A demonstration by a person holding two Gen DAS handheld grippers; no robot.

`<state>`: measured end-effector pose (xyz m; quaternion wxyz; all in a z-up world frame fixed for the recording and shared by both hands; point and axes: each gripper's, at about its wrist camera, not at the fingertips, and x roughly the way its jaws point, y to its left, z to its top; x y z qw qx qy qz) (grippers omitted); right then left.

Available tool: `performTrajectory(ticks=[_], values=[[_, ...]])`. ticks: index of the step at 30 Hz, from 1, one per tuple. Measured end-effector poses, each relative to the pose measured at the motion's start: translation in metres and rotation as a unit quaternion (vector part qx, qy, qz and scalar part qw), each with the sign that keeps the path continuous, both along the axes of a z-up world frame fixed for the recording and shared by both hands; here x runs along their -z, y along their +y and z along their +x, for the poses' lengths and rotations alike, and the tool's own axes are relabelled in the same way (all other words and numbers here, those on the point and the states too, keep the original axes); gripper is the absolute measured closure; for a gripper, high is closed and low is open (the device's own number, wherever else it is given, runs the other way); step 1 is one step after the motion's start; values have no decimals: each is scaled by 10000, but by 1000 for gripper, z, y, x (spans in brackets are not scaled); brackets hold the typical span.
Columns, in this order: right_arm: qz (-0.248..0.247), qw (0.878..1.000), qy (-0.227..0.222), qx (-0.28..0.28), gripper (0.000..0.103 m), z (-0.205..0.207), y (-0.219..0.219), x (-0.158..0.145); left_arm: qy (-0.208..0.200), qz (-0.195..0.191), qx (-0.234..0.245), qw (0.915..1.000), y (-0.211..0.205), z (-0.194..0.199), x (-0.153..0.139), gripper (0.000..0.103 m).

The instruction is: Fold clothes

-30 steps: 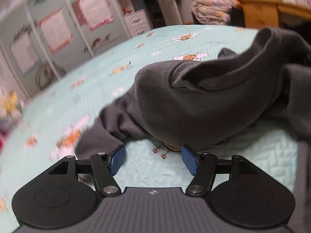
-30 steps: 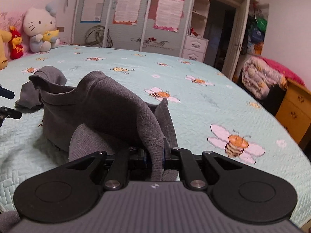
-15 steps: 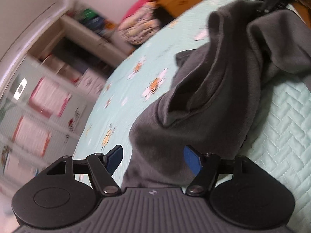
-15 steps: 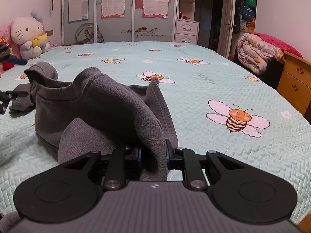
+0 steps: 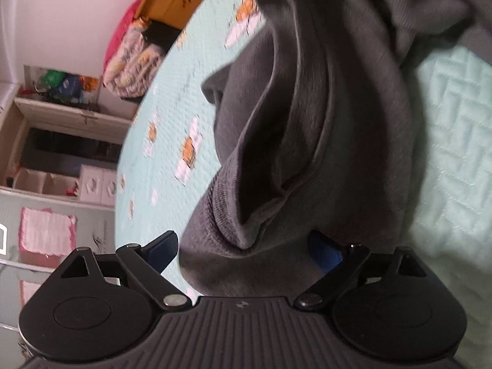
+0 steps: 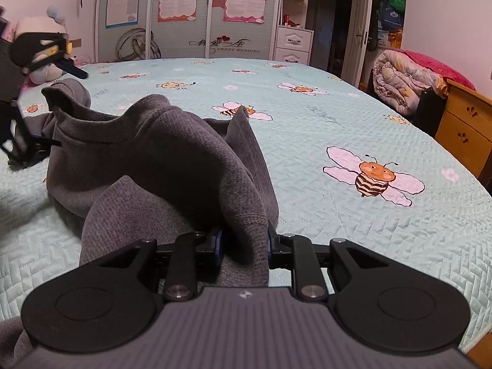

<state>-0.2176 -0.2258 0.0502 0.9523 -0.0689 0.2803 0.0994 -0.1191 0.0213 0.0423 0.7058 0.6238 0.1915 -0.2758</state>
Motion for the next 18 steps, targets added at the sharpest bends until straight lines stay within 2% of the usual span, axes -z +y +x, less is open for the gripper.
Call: performTrajectory(ticks=[1, 3, 5, 7, 9, 11, 13, 15, 18], values=[[-19, 10000, -2, -4, 80, 0, 0, 0, 86, 6, -42, 10000, -1, 3, 2, 13], [-57, 10000, -13, -9, 79, 0, 1, 1, 136, 62, -40, 9999, -5, -3, 9, 33], [-93, 10000, -29, -8, 79, -1, 2, 0, 182, 55, -131, 9997, -5, -11, 14, 71], [-96, 9999, -41, -2, 79, -1, 3, -1, 124, -104, -344, 9993, -2, -23, 17, 89], [-88, 9999, -52, 1, 80, -2, 4, -3, -103, -523, -639, 9965, 6, -33, 14, 91], [-90, 9998, -160, -59, 81, -3, 7, -9, -353, -956, -1027, 9895, 13, -42, 7, 94], [-191, 9990, -386, -154, 82, -5, 14, -20, -619, -1411, -1444, 9775, 22, -49, -5, 94], [-250, 9972, -648, -271, 85, -6, 22, -34, -896, -1967, -1870, 9583, 33, -56, -31, 94], [-329, 9922, -1095, -506, 87, -5, 40, -61, -1350, -2834, -2405, 9185, 56, -65, -82, 94]])
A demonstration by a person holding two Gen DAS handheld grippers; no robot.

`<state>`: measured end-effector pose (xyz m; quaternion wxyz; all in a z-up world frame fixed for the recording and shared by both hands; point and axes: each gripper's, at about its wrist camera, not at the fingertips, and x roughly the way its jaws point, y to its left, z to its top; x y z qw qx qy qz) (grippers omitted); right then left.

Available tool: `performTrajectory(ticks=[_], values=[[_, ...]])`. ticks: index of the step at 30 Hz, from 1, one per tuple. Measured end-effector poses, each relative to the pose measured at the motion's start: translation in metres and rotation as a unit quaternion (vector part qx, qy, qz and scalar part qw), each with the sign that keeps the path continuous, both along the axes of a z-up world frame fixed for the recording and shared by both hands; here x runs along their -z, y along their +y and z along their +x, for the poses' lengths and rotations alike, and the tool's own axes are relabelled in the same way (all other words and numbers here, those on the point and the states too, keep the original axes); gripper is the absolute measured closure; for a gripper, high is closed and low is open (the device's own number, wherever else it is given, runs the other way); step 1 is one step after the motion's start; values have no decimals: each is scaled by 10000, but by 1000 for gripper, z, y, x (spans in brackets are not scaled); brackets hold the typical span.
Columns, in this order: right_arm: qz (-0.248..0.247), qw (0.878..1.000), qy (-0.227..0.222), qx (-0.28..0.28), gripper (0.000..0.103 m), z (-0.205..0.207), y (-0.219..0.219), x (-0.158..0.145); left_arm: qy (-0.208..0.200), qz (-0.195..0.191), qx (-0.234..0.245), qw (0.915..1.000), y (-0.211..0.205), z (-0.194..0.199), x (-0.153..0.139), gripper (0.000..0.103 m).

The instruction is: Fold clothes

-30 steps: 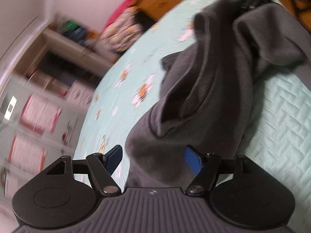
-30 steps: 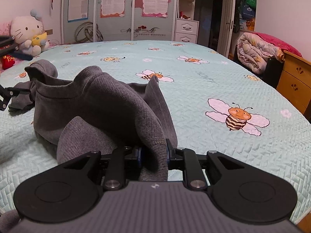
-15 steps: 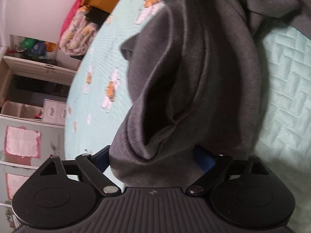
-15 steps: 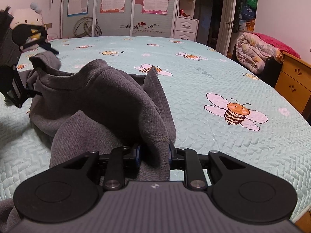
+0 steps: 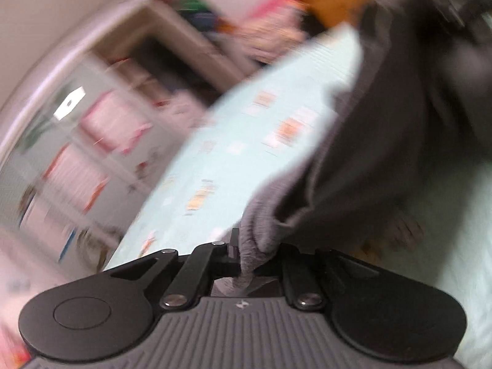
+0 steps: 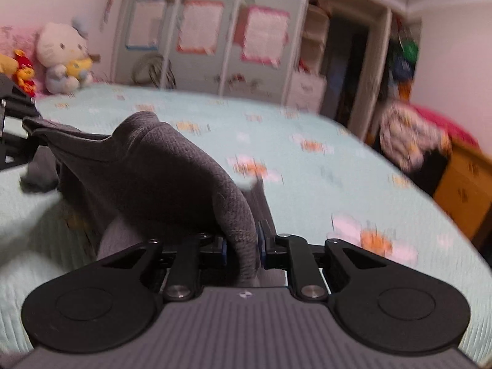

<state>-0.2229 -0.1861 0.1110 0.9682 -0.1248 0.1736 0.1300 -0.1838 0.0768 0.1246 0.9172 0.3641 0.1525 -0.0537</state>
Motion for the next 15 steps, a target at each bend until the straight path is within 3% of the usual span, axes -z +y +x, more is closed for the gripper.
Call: performTrajectory(ticks=[2, 7, 11, 15], values=[[-20, 9990, -412, -153, 91, 1, 16, -24, -406, -385, -324, 9979, 14, -8, -32, 94], [50, 9875, -1494, -497, 96, -1, 55, -93, -1293, -594, -664, 9876, 31, -37, -98, 95], [318, 9783, -1902, -754, 96, 1, 71, -140, -1802, -820, -886, 9762, 45, -60, -150, 95], [466, 9661, -2355, -947, 96, -10, 81, -181, -2382, -812, -1109, 9615, 55, -86, -190, 94]])
